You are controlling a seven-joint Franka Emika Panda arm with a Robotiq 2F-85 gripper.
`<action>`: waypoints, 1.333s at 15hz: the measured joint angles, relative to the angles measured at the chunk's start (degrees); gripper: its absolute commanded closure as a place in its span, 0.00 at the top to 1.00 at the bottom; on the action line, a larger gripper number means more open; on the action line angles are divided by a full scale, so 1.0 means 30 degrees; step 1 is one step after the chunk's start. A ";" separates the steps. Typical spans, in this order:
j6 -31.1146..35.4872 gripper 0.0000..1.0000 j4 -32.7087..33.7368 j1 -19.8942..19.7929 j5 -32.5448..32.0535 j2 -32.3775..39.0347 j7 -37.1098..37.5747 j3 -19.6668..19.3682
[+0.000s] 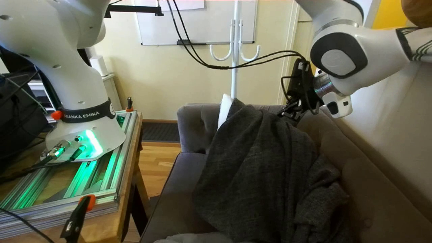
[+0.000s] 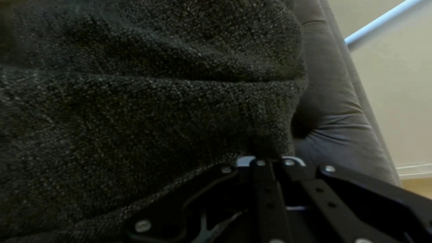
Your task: Put the left pillow upright
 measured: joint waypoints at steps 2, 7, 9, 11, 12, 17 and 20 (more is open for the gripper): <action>-0.0315 0.00 -0.0004 -0.0294 -0.0001 -0.0499 -0.0004 -0.0534; -0.0478 0.41 -0.1023 -0.0130 -0.0474 -0.1659 0.0506 -0.2183; -0.0477 0.53 -0.1684 0.0157 -0.1018 -0.2225 0.0862 -0.2680; -0.0233 0.67 -0.2483 0.0652 -0.1674 -0.2974 0.1615 -0.3198; 0.0205 0.76 -0.2989 0.0955 -0.1910 -0.3445 0.2258 -0.3487; 0.3090 1.00 -0.5780 0.2084 -0.2261 -0.5972 0.6078 -0.4791; 0.4282 1.00 -0.7283 0.2401 -0.2435 -0.7265 0.8097 -0.5393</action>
